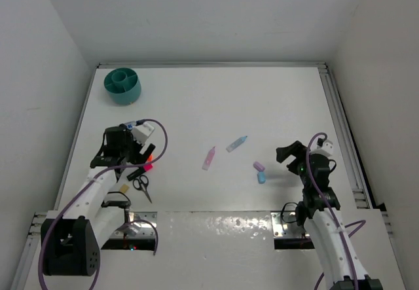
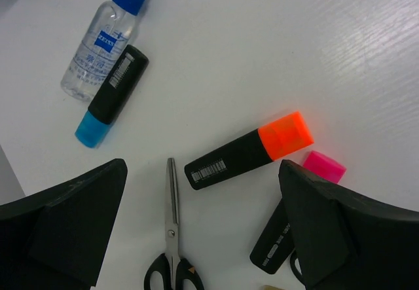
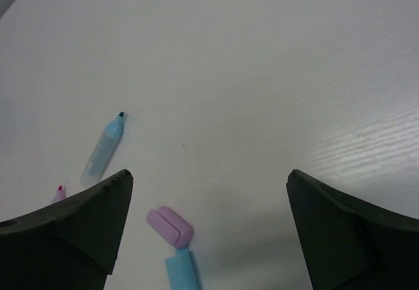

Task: Sort the stationery into containers
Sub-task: Pick up the pen from the center of the board.

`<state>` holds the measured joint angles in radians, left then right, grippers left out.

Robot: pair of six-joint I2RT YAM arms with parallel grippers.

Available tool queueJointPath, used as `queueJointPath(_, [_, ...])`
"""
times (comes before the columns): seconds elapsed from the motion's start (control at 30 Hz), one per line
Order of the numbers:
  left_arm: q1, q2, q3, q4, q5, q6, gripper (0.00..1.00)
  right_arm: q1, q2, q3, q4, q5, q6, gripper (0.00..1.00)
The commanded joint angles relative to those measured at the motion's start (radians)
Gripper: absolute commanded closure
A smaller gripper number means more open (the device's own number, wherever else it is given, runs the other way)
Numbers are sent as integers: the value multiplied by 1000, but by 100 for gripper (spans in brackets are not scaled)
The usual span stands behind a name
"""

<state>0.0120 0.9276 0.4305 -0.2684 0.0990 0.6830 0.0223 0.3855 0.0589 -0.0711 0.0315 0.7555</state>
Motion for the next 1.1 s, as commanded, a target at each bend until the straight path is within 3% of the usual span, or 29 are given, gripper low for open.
queueJointPath(0.0, [-1, 20, 91, 40, -47, -138, 0, 1, 18, 93, -101, 50, -28, 1])
queueJointPath(0.1, [-1, 147, 247, -99, -79, -122, 0, 1, 36, 166, -148, 94, -117, 1])
queueJointPath(0.23, [-99, 333, 543, -427, 210, 10, 0, 1, 110, 295, -219, 199, -267, 1])
queueJointPath(0.33, [-214, 442, 675, -480, 184, -111, 0, 2, 209, 404, -255, 182, -311, 1])
queueJointPath(0.43, [-328, 575, 804, -552, 113, -209, 9, 2, 294, 504, -263, 64, -289, 3])
queueJointPath(0.47, [-352, 635, 845, -571, 105, -262, 17, 2, 300, 510, -245, 27, -277, 5])
queueJointPath(0.5, [-374, 660, 859, -577, 102, -290, 22, 2, 303, 504, -222, 4, -254, 7])
queueJointPath(0.57, [-446, 730, 901, -580, 79, -348, 30, 7, 302, 477, -161, -25, -217, 21])
queueJointPath(0.6, [-495, 752, 912, -580, 67, -367, 31, 10, 302, 470, -150, -27, -209, 27])
queueJointPath(0.63, [-518, 786, 925, -580, 65, -393, 32, 14, 311, 466, -151, -21, -193, 41])
queueJointPath(0.7, [-588, 810, 953, -571, 73, -414, 33, 27, 326, 461, -173, -7, -174, 49])
queueJointPath(0.8, [-659, 859, 987, -560, 70, -473, 35, 47, 375, 453, -174, -27, -159, 44])
queueJointPath(0.93, [-690, 933, 1001, -546, 68, -536, 40, 62, 450, 417, -101, -168, -114, 39])
queueJointPath(1.07, [-710, 978, 988, -528, 38, -565, 35, 97, 506, 417, -96, -180, -114, 38])
